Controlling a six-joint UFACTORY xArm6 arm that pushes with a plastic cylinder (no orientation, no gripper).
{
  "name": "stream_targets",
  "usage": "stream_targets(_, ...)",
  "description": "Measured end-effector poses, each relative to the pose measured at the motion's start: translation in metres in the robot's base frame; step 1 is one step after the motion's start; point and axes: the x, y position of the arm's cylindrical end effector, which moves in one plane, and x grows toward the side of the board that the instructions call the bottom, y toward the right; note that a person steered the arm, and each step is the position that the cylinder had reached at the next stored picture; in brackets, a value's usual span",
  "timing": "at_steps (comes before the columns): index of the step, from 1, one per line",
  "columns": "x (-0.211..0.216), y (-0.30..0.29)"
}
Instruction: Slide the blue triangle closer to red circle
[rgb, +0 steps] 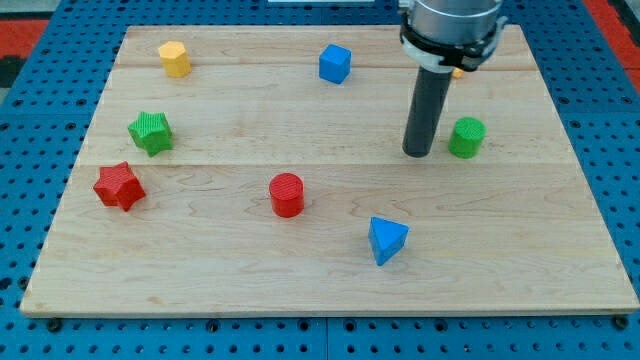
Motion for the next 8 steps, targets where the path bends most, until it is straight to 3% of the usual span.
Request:
stream_targets(1,-0.004,0.043)
stream_targets(8,-0.011,0.016)
